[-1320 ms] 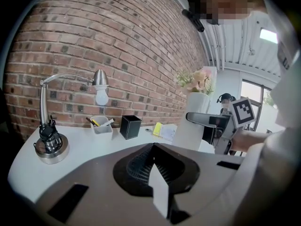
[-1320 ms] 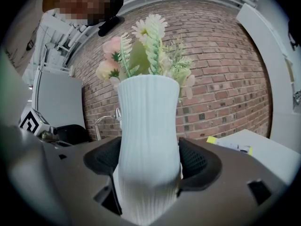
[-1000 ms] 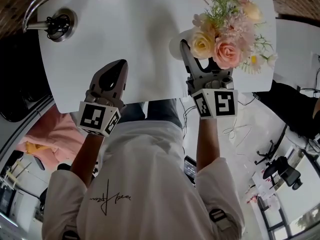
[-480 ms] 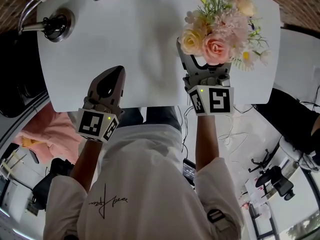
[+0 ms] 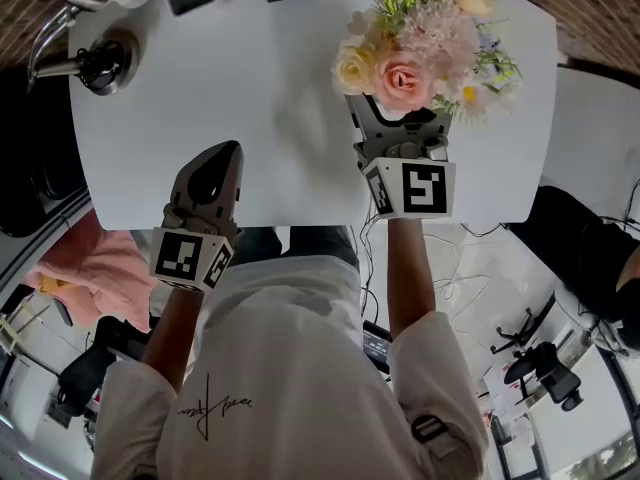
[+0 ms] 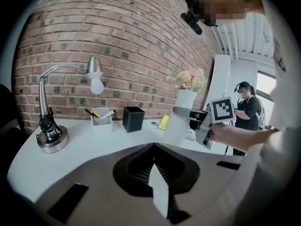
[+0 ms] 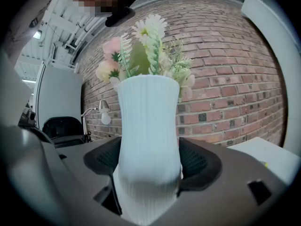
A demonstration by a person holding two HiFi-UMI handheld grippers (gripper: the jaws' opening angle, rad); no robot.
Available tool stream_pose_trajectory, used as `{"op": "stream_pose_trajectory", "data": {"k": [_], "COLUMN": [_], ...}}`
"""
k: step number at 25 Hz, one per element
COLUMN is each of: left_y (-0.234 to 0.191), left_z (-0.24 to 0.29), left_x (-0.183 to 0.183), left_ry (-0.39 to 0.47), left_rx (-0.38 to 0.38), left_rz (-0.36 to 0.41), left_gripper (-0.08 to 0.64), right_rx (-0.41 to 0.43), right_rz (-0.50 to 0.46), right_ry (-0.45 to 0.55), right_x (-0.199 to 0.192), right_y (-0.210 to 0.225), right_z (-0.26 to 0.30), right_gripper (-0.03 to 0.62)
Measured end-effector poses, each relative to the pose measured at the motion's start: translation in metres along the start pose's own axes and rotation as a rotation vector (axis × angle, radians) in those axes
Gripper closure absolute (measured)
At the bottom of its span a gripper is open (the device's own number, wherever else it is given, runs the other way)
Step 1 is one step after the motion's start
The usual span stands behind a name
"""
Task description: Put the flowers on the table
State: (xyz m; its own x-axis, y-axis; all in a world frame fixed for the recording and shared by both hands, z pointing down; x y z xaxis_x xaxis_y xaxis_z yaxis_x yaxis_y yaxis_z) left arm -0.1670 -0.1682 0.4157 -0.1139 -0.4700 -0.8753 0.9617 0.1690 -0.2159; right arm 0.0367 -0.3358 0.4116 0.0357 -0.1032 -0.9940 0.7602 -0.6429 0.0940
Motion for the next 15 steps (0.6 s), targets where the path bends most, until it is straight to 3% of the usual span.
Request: {"op": "stream_pose_trajectory", "data": {"k": [15], "left_y": [0.029], "left_z": [0.076], "left_x": [0.028], "left_ry": [0.135], "left_rx": [-0.008], "left_rz": [0.011], "left_gripper": [0.555], "right_rx": [-0.027], "right_rz": [-0.026], "right_ry": [0.002], "right_x": [-0.010], "right_y": [0.024], "right_z": [0.015], "right_gripper": [0.195]}}
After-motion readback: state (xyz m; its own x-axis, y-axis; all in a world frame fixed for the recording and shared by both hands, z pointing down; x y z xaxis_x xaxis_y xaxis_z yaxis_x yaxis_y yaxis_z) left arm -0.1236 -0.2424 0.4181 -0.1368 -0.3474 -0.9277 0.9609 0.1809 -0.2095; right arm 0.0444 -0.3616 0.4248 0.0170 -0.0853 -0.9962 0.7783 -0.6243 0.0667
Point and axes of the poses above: the fingertips, and each gripper's own axes: z forward along the fingers, y to its right, x out of its top, the point moved 7 cm from there along -z, backward along the fingers, and after that the axes turned 5 degrees about y, right-handed, at the moved point
